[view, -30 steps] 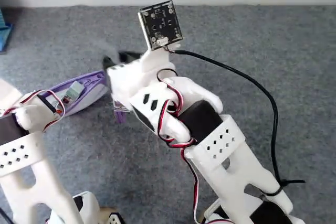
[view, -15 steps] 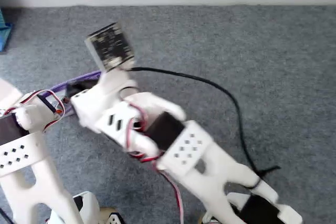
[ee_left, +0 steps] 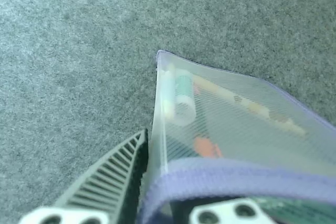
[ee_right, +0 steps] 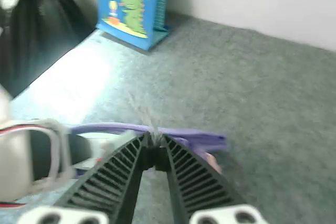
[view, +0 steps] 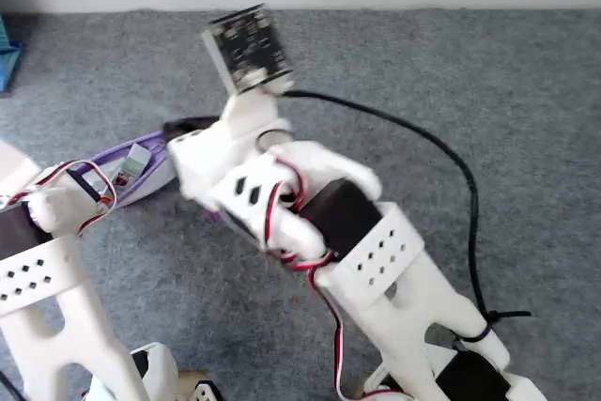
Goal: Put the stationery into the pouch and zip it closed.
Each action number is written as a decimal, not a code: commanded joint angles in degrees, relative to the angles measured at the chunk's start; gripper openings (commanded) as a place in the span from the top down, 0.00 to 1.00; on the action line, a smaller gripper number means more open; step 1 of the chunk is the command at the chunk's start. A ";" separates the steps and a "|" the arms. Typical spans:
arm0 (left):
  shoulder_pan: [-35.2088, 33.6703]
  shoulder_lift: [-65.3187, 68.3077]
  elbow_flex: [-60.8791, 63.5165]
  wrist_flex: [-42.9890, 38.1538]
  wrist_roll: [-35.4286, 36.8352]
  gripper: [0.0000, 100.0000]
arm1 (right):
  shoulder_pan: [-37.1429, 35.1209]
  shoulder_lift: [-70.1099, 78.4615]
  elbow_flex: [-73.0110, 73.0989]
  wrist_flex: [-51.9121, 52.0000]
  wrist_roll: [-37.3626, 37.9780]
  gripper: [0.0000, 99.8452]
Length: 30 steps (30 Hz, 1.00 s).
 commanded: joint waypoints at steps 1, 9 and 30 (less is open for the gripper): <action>0.09 0.09 -1.98 -1.85 0.79 0.99 | -0.13 1.63 -2.81 -2.15 -0.79 0.98; 0.09 0.00 -1.98 -1.67 0.79 0.99 | -11.12 17.45 -3.34 -2.15 2.55 0.98; 0.26 0.00 -1.98 -1.67 0.79 0.99 | 2.24 2.68 -3.69 28.35 6.95 0.75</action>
